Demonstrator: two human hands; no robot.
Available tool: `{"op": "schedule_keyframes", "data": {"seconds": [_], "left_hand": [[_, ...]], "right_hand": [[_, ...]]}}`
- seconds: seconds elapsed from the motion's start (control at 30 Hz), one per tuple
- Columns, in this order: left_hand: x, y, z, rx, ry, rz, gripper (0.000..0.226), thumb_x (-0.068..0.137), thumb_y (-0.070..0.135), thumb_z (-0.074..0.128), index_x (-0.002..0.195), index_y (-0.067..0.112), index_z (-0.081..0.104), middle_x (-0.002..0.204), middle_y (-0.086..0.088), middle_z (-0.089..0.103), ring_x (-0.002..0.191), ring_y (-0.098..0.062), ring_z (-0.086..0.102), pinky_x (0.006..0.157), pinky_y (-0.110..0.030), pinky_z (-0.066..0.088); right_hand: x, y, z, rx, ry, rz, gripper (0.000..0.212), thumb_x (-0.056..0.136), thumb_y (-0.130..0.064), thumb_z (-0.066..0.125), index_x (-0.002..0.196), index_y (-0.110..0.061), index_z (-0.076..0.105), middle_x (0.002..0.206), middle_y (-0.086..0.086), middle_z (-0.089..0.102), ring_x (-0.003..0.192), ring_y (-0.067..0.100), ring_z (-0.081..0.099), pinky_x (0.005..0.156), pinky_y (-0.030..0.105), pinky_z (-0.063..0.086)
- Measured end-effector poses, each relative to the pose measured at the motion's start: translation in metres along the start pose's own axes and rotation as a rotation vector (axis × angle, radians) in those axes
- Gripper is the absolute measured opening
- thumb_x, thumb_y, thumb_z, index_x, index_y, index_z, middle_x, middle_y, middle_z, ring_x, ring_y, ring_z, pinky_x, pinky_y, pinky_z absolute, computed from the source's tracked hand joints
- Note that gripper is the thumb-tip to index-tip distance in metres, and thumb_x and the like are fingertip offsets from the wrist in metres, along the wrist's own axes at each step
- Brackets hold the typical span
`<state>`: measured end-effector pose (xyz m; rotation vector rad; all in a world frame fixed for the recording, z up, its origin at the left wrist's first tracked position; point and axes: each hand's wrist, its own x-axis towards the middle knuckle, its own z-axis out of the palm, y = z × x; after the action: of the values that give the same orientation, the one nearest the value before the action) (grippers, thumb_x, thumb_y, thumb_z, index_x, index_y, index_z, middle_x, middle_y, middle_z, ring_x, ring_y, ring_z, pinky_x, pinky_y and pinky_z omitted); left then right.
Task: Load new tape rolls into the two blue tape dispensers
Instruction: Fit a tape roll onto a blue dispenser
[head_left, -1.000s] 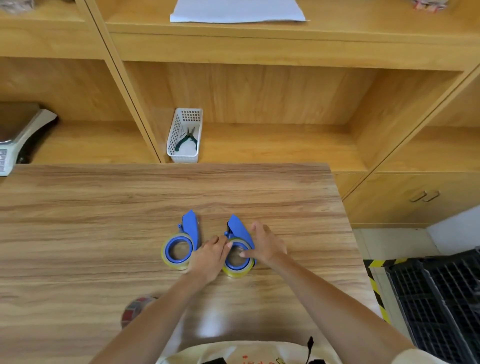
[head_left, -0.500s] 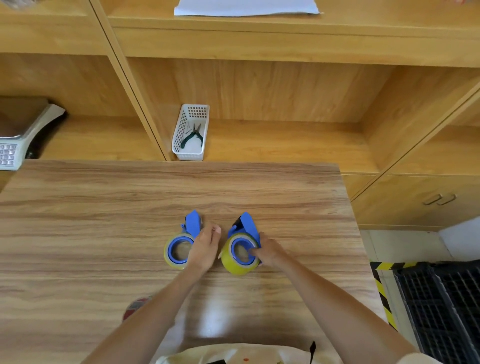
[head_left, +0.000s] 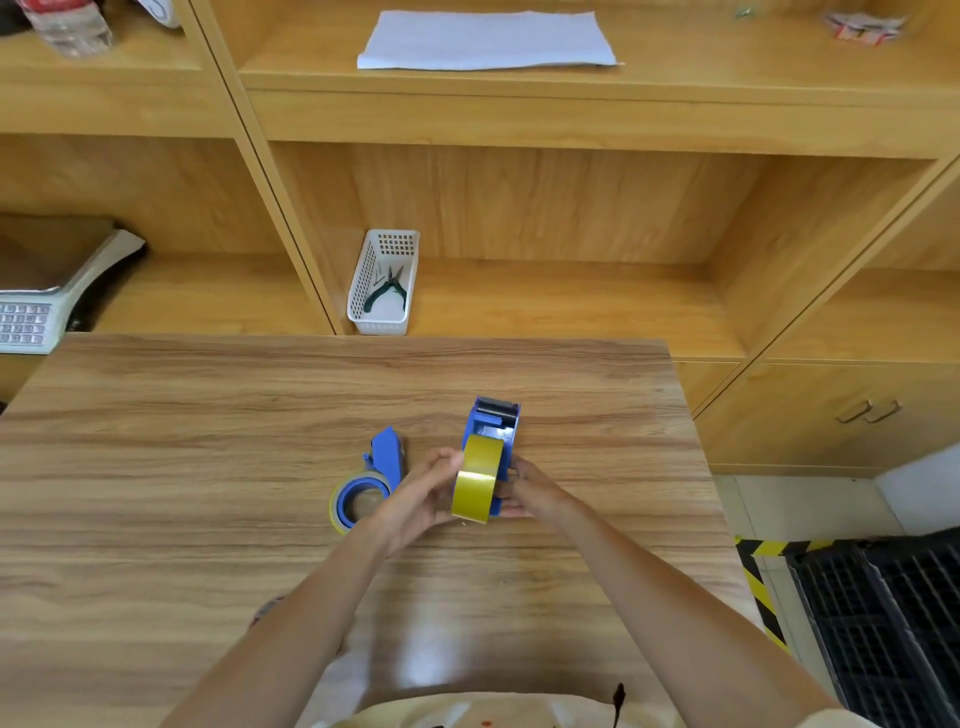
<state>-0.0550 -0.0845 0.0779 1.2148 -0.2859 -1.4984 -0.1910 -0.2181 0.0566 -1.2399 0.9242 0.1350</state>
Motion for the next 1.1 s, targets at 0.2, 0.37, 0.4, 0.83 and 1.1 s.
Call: {"op": "schedule_keyframes", "data": {"seconds": [0.2,0.37,0.4,0.83,1.1], "left_hand": [[-0.013,0.003,-0.005,0.160,-0.164,-0.046,0.071,0.064,0.023,0.088,0.129,0.024,0.058,0.129,-0.007,0.065,0.120,-0.028,0.061,0.102,-0.046,0.047],[-0.018,0.006,-0.001,0.218,-0.084,-0.054,0.061,0.059,0.035,0.089,0.116,0.028,0.069,0.121,-0.003,0.070,0.118,-0.024,0.062,0.105,-0.044,0.045],[-0.020,0.006,-0.001,0.196,-0.085,-0.051,0.057,0.063,0.034,0.086,0.117,0.026,0.070,0.122,-0.005,0.069,0.121,-0.026,0.060,0.109,-0.046,0.041],[-0.026,0.009,-0.002,0.057,0.032,-0.009,0.044,0.072,0.052,0.077,0.105,0.022,0.076,0.122,-0.011,0.070,0.119,-0.026,0.061,0.110,-0.049,0.039],[-0.024,0.014,-0.010,0.009,0.058,-0.032,0.047,0.081,0.050,0.066,0.113,0.015,0.070,0.109,-0.006,0.072,0.103,-0.022,0.068,0.090,-0.045,0.054]], "right_hand": [[-0.012,-0.006,0.005,-0.052,-0.034,0.001,0.052,0.092,-0.011,0.064,0.138,-0.020,0.041,0.115,0.005,0.062,0.099,0.020,0.063,0.073,0.019,0.054],[-0.017,-0.006,0.002,-0.078,-0.077,-0.020,0.051,0.094,-0.032,0.061,0.139,-0.035,0.036,0.123,0.000,0.063,0.105,0.019,0.065,0.086,0.025,0.053],[-0.018,-0.005,0.001,-0.053,-0.081,-0.025,0.047,0.094,-0.036,0.059,0.136,-0.037,0.038,0.125,-0.001,0.062,0.110,0.020,0.065,0.092,0.030,0.052],[-0.018,-0.011,-0.006,-0.099,-0.103,-0.115,0.047,0.098,-0.039,0.053,0.141,-0.038,0.037,0.134,0.002,0.061,0.114,0.022,0.065,0.094,0.032,0.054],[-0.014,-0.008,-0.004,-0.257,-0.108,-0.124,0.044,0.103,-0.024,0.043,0.146,-0.026,0.036,0.128,0.004,0.061,0.089,0.013,0.068,0.084,0.022,0.051]]}}
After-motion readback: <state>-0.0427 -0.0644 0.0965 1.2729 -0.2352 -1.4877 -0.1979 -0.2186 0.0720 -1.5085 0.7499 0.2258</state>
